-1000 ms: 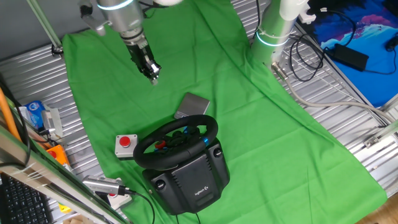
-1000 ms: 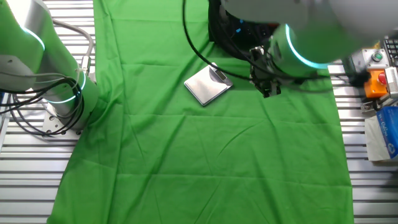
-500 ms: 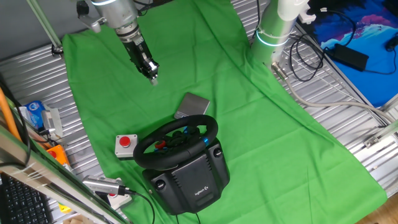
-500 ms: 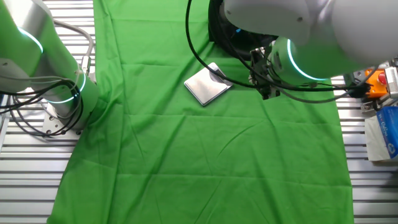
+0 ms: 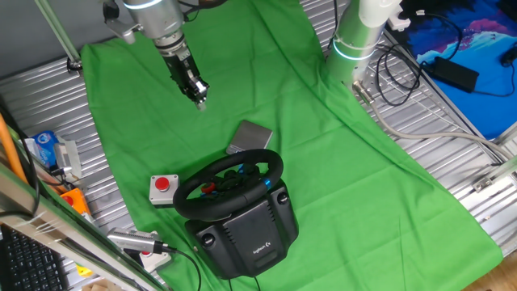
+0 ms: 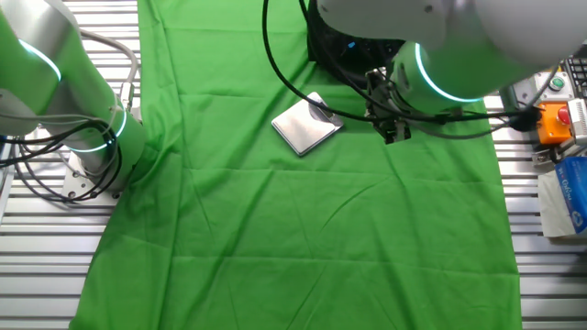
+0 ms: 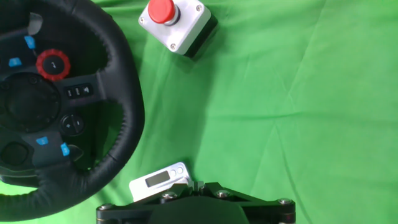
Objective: Rotate the steering wheel 90 degrees clockwise
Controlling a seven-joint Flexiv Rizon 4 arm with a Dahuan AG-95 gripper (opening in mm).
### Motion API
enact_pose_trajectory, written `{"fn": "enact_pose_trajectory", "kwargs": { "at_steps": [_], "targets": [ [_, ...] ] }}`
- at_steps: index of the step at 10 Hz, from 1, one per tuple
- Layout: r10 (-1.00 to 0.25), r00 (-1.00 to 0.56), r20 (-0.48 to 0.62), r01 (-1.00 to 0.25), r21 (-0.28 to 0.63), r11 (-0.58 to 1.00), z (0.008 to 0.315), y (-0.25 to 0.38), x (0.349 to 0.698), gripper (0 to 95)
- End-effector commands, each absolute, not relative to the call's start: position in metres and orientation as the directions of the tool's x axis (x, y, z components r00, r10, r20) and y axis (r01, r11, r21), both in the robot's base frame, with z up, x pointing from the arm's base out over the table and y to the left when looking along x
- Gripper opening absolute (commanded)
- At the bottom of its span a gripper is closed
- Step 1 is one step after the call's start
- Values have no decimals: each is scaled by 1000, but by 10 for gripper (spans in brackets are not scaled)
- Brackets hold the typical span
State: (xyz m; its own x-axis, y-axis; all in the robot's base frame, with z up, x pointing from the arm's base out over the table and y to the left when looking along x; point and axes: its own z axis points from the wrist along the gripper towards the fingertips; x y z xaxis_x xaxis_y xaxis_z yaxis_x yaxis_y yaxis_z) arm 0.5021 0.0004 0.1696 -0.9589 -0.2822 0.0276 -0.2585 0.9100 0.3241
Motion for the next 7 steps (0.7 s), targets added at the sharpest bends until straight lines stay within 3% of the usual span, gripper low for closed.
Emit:
{"fn": "enact_pose_trajectory", "kwargs": {
  "at_steps": [1, 7],
  "targets": [
    [-282, -959, 28, -259, 319, 912, 170, 0, 500, 0],
    [-286, -958, 31, -261, 322, 910, 170, 0, 500, 0]
  ]
}}
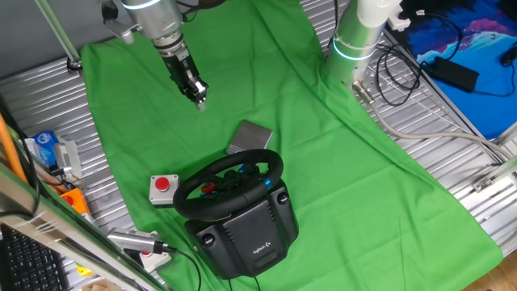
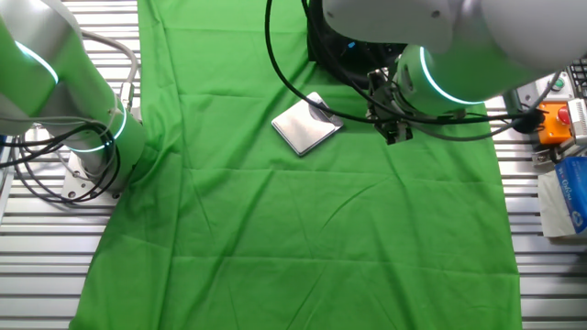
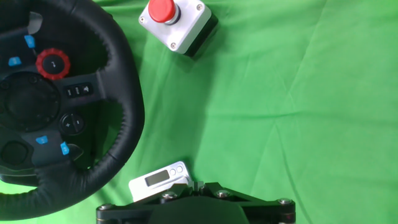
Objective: Rotate the steering wheel 90 degrees clockwise
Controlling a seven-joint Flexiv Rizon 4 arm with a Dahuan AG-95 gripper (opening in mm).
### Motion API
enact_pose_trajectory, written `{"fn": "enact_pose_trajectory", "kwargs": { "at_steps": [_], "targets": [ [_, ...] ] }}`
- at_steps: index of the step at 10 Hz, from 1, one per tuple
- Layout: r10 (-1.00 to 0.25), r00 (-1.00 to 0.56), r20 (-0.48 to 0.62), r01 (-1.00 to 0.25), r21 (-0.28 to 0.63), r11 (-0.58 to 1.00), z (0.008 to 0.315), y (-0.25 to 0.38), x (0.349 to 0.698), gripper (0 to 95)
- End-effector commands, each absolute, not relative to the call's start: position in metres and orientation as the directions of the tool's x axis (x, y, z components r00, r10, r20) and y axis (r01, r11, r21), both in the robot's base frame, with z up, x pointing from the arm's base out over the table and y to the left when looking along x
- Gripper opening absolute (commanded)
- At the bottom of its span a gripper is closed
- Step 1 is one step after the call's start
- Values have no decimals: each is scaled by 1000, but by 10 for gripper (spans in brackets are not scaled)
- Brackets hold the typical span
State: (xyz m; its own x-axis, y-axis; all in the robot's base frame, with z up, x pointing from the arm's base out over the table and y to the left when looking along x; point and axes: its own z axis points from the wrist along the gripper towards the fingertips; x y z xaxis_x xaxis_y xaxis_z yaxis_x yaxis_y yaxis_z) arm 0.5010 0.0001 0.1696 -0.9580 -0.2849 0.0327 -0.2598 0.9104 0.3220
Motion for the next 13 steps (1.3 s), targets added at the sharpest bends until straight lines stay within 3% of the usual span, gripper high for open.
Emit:
{"fn": "enact_pose_trajectory", "kwargs": {
  "at_steps": [1, 13],
  "targets": [
    [-286, -958, 31, -261, 322, 910, 170, 0, 500, 0],
    [-301, -953, 30, -275, 330, 903, 170, 0, 500, 0]
  ]
}}
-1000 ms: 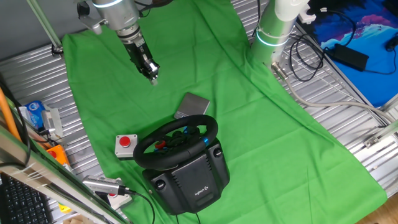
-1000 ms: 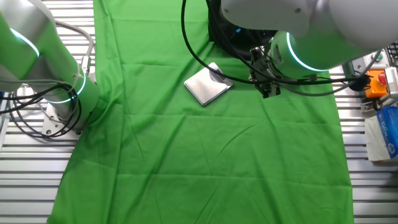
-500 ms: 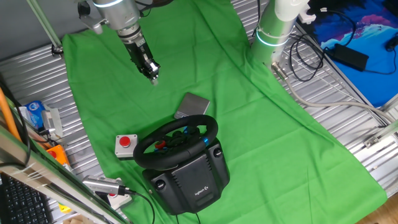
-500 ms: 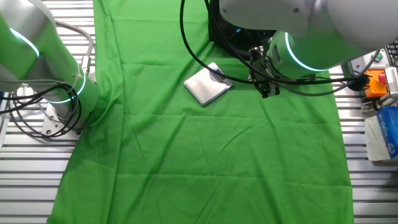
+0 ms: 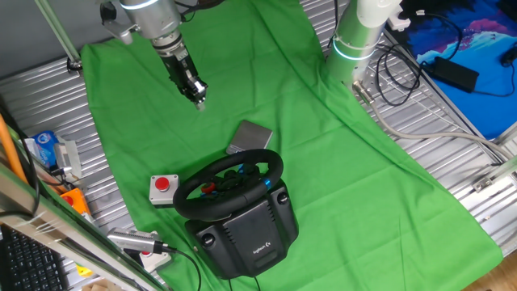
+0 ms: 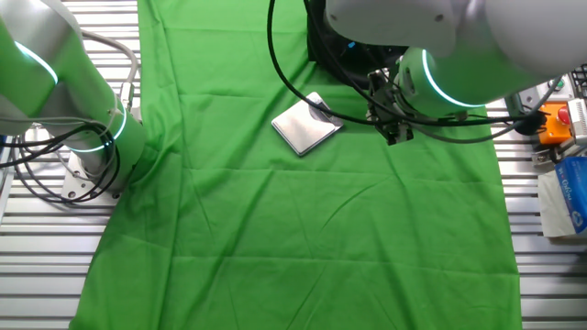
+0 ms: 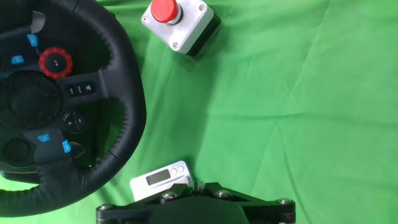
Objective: Rotate the steering wheel 90 degrees clockwise
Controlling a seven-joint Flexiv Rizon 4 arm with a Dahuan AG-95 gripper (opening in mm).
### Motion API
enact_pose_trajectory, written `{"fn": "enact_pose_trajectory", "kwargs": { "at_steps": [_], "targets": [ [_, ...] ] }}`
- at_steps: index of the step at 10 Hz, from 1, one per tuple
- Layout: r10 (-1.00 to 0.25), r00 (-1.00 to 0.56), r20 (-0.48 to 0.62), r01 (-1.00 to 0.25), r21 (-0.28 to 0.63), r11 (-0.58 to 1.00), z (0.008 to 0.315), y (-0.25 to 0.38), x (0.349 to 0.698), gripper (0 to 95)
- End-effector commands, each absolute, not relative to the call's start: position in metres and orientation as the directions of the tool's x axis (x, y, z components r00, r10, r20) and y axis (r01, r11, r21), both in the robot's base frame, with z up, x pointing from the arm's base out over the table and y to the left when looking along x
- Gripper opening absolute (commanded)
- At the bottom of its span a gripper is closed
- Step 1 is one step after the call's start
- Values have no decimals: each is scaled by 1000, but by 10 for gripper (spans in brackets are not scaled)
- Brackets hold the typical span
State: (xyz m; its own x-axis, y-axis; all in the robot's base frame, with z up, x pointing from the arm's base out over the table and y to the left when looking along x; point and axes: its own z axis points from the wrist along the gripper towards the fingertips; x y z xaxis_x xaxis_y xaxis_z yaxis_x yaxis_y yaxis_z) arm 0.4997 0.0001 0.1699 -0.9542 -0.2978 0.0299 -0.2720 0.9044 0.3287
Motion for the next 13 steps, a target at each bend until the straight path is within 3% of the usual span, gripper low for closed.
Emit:
{"fn": "enact_pose_trajectory", "kwargs": {
  "at_steps": [1, 5, 8, 13],
  "targets": [
    [-302, -953, 32, -275, 330, 903, 170, 0, 500, 0],
    [-308, -950, 39, -279, 333, 901, 170, 0, 500, 0],
    [-310, -951, -8, -275, 484, 831, 168, -18, 500, 0],
    [-298, -954, -34, -266, 558, 786, 155, -42, 515, 0]
  ]
}}
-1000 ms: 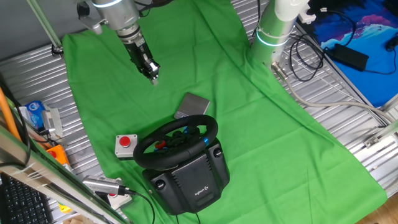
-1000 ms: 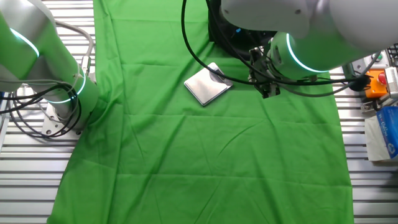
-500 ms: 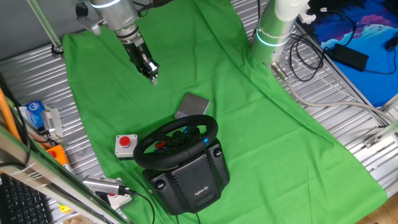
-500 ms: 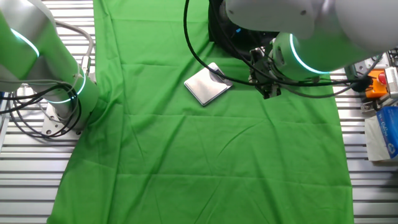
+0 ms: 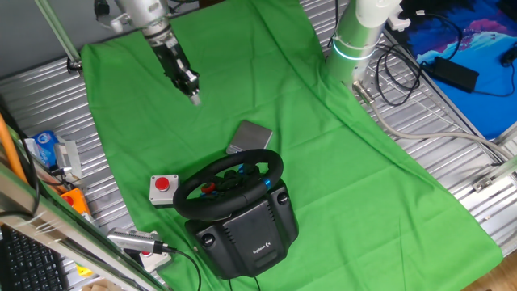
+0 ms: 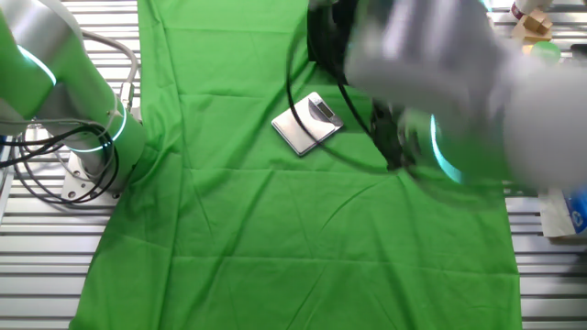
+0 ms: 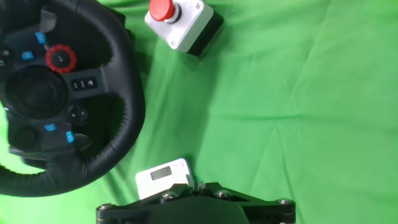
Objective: Rotate the steering wheel 90 degrees clockwise
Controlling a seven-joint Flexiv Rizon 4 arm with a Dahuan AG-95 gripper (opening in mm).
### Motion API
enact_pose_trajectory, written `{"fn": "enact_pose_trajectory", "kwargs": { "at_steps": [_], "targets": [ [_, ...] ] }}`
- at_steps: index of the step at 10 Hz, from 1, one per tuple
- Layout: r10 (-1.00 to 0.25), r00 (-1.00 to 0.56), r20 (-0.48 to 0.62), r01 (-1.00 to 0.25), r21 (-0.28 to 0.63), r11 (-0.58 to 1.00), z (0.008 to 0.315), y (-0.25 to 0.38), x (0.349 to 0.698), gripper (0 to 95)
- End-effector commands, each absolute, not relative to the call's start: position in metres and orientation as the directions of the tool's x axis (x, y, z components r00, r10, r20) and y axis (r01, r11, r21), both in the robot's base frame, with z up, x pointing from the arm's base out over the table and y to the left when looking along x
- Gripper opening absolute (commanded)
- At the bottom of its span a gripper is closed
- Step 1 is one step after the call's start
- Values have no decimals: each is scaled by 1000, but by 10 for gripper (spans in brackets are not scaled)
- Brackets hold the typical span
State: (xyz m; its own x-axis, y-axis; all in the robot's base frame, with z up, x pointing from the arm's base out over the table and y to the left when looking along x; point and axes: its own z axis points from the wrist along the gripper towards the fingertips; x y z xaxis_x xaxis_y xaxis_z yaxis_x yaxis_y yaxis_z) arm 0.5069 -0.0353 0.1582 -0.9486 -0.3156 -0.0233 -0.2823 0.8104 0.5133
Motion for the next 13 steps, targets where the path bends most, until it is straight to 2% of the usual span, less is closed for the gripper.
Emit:
{"fn": "enact_pose_trajectory", "kwargs": {
  "at_steps": [1, 5, 13],
  "targets": [
    [-285, -958, -32, -254, 558, 790, 155, -42, 518, 0],
    [-238, -971, -13, -206, 549, 810, 154, -28, 531, 0],
    [-190, -982, 15, -156, 507, 848, 151, 14, 522, 0]
  ]
}}
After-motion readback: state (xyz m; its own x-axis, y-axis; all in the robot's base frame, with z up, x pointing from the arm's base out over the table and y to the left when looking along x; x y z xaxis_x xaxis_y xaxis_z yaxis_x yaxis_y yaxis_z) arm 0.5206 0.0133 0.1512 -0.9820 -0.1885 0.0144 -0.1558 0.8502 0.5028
